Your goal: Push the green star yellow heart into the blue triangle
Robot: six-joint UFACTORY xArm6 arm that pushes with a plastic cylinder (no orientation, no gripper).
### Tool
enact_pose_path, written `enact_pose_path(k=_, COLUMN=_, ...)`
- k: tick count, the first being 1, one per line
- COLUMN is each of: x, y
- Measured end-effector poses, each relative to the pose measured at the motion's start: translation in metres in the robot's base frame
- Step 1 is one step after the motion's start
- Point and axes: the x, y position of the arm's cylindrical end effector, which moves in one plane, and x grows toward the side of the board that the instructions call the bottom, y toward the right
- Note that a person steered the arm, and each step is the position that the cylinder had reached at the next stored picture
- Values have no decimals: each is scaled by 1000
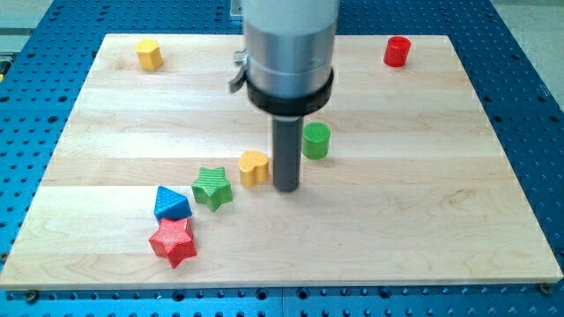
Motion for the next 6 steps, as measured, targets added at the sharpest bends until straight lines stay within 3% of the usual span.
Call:
enact_pose_path(k=1, x=-45, y=-99)
enact_pose_path(k=3, x=-55, y=-34)
enact_pose_path(k=5, x=-5, y=-40)
enact_pose_path(k=6, x=-17, y=-93)
